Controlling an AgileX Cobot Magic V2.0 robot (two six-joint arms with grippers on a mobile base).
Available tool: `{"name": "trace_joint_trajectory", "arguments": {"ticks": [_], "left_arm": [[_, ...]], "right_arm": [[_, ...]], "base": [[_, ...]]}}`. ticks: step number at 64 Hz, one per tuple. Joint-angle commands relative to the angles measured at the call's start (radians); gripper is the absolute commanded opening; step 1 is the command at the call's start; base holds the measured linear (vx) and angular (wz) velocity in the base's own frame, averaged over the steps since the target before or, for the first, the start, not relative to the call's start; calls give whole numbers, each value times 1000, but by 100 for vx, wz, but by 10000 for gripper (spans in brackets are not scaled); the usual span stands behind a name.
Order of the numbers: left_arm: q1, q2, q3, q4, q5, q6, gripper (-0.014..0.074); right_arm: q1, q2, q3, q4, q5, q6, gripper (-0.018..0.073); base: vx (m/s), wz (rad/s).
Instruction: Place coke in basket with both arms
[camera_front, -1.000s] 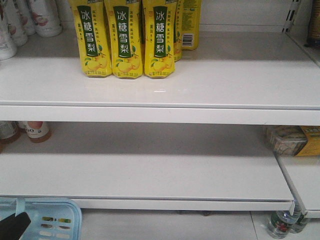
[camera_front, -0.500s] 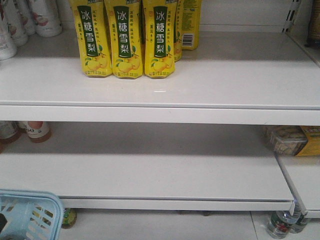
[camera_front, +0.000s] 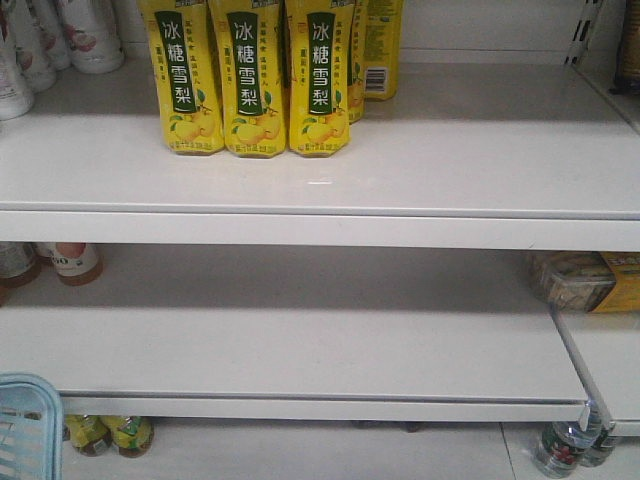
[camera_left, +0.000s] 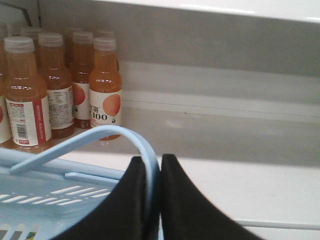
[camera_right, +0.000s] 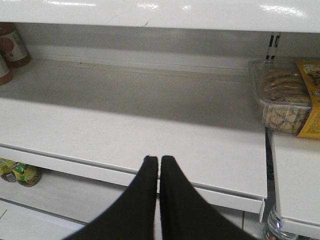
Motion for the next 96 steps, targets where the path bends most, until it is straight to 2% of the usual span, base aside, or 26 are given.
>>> {"name": "trace_joint_trajectory", "arguments": {"ticks": [1, 9, 18, 25, 96], "left_arm": [[13, -23, -30, 15, -169, 20, -6], [13, -23, -30, 15, -170, 18, -6], [13, -23, -30, 20, -178, -71, -6], [13, -23, -30, 65, -185, -112, -6], [13, -22, -30, 68, -210, -110, -6]], "right_arm": [[-2, 12, -24, -24, -67, -3, -2], [-2, 12, -24, -24, -67, -3, -2], [-2, 12, -24, -24, -67, -3, -2], [-2, 12, -24, -24, -67, -3, -2], [-2, 12, -24, -24, -67, -3, -2]], "base": [[0, 0], [0, 0], [0, 0], [0, 0], [0, 0]]}}
